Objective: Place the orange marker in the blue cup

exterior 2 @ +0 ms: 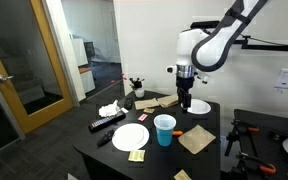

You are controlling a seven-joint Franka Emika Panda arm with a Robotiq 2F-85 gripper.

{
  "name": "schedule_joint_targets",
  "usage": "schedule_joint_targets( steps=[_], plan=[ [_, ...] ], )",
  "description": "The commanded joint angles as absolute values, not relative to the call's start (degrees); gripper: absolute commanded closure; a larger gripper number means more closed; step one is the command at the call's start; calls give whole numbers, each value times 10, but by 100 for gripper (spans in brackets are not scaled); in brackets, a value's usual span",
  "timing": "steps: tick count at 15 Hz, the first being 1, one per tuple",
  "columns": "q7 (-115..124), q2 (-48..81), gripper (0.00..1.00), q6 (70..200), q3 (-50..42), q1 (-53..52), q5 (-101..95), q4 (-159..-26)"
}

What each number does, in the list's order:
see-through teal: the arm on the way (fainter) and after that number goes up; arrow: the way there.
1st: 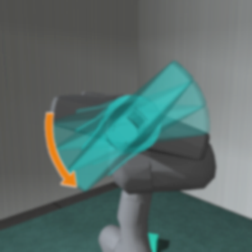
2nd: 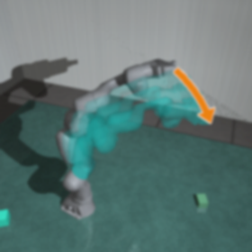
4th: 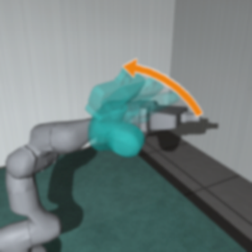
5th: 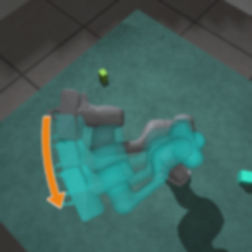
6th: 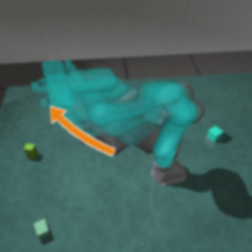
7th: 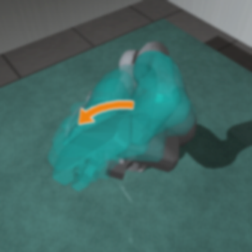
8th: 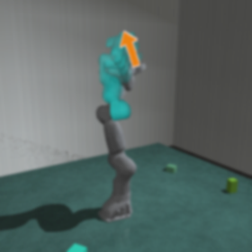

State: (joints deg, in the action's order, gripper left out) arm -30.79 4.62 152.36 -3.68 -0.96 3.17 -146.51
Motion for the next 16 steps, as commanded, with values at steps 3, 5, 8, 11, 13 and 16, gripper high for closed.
schedule_joint_targets(
  steps=[3, 5, 8, 11, 13, 16],
  plan=[
    [-330, 65, 0, 1550, -15, 15, 23, -1469],
    [-310, 71, 0, 1576, -13, 13, 6, -1478],
    [-258, 81, 0, 1628, -17, 7, -48, -1493],
    [-201, 90, 0, 1659, -23, 2, -99, -1504],
    [-178, 98, 0, 1668, -22, 0, -117, -1507],
    [-176, 109, 0, 1670, -15, 3, -116, -1509]
  ],
)
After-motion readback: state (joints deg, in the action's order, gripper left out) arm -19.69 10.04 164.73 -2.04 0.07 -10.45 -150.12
